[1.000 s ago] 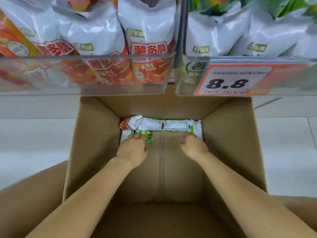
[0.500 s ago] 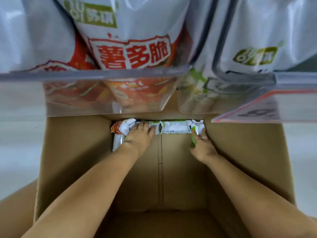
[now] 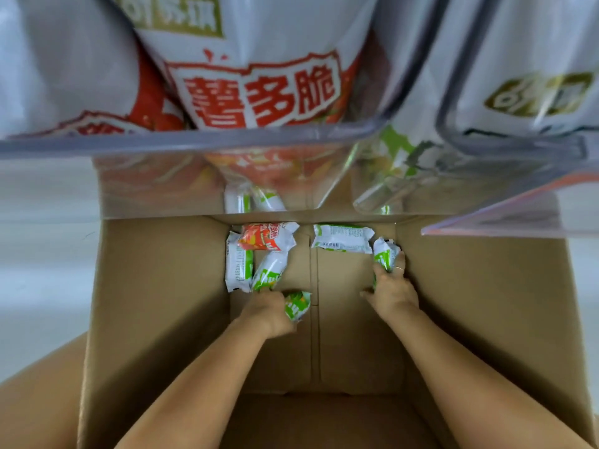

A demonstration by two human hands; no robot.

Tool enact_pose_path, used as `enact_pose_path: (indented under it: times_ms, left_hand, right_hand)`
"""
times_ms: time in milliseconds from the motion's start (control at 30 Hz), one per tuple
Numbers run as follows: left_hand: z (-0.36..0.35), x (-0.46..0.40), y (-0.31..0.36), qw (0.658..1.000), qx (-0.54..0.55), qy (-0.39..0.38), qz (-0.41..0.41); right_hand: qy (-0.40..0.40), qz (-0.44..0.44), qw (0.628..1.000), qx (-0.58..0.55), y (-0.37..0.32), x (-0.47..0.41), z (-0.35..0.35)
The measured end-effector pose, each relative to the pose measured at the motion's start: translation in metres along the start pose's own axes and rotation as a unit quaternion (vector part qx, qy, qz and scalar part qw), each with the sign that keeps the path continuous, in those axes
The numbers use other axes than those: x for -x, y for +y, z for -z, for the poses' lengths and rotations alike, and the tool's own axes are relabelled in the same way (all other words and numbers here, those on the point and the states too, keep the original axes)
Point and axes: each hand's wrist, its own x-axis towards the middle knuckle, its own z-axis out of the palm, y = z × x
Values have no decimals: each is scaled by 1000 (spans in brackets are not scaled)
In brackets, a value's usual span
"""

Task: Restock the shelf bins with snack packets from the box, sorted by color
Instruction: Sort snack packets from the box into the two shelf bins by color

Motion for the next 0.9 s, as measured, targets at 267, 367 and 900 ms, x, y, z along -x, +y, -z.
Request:
enact_pose_path:
  times_ms: [267,367,900]
  left_hand:
    - [-36,33,-6,931,357,14,76]
    - [-49,49,2,944,325,17,53]
    - [-125,32,52,987,157,33,22]
  right_hand:
    - [-40,-63,985,-155,5,58,-30]
    - [-82,-75,957,-269,6,75,-26]
    - [-99,-85,950,-283,36,131,-38]
